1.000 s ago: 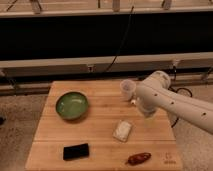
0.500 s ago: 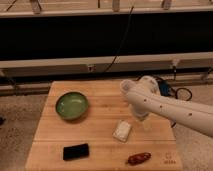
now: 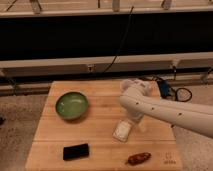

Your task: Place the white sponge in the ceramic bowl

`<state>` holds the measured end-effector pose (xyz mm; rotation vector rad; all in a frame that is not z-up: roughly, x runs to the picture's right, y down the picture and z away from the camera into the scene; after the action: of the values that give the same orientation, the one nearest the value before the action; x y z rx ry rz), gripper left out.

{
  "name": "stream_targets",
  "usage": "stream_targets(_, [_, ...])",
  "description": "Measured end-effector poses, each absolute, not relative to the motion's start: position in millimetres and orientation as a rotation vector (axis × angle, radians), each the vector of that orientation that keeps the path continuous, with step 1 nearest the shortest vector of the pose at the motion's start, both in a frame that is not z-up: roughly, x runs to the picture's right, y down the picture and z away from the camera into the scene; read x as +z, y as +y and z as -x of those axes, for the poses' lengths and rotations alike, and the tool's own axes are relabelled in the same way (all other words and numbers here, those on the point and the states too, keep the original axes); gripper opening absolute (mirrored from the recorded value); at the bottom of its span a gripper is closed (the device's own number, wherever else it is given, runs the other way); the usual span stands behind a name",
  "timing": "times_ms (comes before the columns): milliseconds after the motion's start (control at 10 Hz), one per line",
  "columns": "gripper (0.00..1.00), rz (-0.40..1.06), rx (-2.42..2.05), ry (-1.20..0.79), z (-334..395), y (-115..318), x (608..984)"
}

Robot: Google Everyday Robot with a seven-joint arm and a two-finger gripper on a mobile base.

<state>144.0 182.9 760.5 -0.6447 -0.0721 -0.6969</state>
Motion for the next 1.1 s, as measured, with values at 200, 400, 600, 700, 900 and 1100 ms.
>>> stream_targets(200, [0.80,0.653,-0.733,-0.080,-143,186,761])
stream_targets(400, [0.80,0.666,-0.787,-0.108,-135,191,765])
stream_targets(600, [0.80,0.671,-0.808,-0.123,-129,195,771])
stream_targets(700, [0.80,0.672,-0.822,-0.134,-127,195,773])
stream_targets(900, [0.80,0.678,-0.848,-0.156,-126,197,777])
stream_targets(1100, [0.80,0.680,-0.860,-0.164,-123,198,780])
